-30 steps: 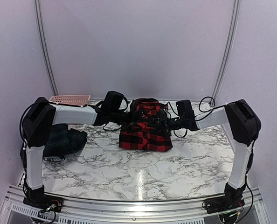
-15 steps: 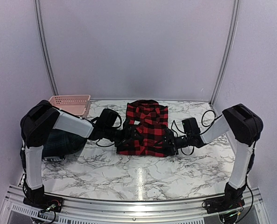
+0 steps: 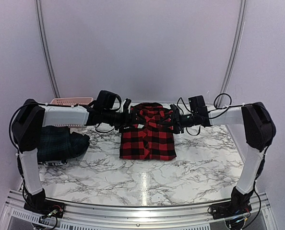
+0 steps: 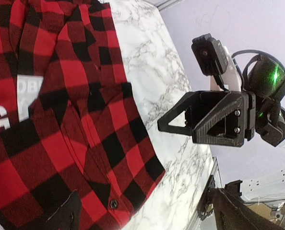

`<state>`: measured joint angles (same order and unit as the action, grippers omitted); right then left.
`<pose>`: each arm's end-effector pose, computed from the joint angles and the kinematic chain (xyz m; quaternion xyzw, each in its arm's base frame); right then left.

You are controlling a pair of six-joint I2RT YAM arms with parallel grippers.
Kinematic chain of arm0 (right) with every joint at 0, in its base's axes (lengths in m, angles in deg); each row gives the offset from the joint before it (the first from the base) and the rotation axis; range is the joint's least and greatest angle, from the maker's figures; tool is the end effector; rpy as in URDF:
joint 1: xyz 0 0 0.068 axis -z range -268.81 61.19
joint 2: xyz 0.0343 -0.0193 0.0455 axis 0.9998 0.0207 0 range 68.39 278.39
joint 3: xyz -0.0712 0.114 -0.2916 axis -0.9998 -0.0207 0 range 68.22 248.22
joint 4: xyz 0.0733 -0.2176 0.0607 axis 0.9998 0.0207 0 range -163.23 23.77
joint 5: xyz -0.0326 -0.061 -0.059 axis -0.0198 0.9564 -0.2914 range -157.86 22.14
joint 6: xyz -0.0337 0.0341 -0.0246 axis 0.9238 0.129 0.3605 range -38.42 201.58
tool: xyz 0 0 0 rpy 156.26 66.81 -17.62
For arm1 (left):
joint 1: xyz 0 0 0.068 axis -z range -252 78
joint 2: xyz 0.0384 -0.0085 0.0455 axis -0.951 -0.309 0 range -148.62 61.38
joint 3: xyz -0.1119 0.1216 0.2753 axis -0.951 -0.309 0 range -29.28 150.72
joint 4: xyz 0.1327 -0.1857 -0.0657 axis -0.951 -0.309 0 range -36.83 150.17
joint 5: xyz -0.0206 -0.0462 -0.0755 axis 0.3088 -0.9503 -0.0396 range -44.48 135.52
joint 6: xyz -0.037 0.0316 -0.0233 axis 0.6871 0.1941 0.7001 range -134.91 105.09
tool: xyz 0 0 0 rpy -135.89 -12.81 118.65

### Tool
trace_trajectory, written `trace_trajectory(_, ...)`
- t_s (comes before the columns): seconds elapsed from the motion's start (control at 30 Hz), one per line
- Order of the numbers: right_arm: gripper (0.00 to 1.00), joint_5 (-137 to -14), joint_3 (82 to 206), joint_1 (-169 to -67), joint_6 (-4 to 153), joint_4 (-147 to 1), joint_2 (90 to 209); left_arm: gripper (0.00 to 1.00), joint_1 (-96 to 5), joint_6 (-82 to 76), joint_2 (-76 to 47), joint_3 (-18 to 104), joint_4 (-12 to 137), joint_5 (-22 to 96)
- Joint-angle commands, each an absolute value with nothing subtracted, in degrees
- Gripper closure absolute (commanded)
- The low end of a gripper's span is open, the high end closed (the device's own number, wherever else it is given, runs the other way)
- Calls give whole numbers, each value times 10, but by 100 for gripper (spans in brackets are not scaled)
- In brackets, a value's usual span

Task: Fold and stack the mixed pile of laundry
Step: Smooth out the 2/3-rectangle-folded T-shirt at the center of the board.

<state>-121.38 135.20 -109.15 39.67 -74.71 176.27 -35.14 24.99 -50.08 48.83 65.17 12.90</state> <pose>0.3603 0.1640 0.2534 -0.0378 0.8290 0.5457 0.1162 0.3423 -0.2807 0.2856 0.1220 0.8277 -0.4944 0.2358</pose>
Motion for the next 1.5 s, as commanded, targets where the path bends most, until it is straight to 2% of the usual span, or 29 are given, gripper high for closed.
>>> trace_trajectory(0.0,49,-1206,1422,-1099,395,-750,1847,1,-375,264,-607,558,663,115)
trace_trajectory(0.13,52,-1219,1466,-1099,377,-776,1923,1,-378,261,-697,652,638,112)
trace_trajectory(0.23,54,-1197,1473,-1086,418,-724,1947,1,-378,236,-728,687,609,119)
trace_trajectory(0.37,58,-1195,1460,-1069,477,-666,1922,1,-379,178,-690,672,549,138)
trace_trajectory(0.5,59,-1181,1470,-1062,543,-597,1859,2,-403,165,-592,591,536,183)
trace_trajectory(0.63,60,-1106,1485,-1043,598,-523,1824,8,-435,160,-532,516,530,231)
trace_trajectory(0.83,64,-1026,1556,-1036,661,-428,1879,22,-442,134,-562,536,472,250)
trace_trajectory(1.0,65,-1016,1594,-1037,672,-407,1918,31,-441,139,-596,563,465,246)
trace_trajectory(1.23,65,-1024,1633,-1049,681,-397,1954,36,-434,140,-630,585,460,229)
trace_trajectory(1.37,69,-1025,1648,-1053,685,-391,1970,39,-433,143,-643,599,460,224)
trace_trajectory(1.47,75,-1025,1655,-1053,686,-386,1973,46,-431,144,-653,614,459,218)
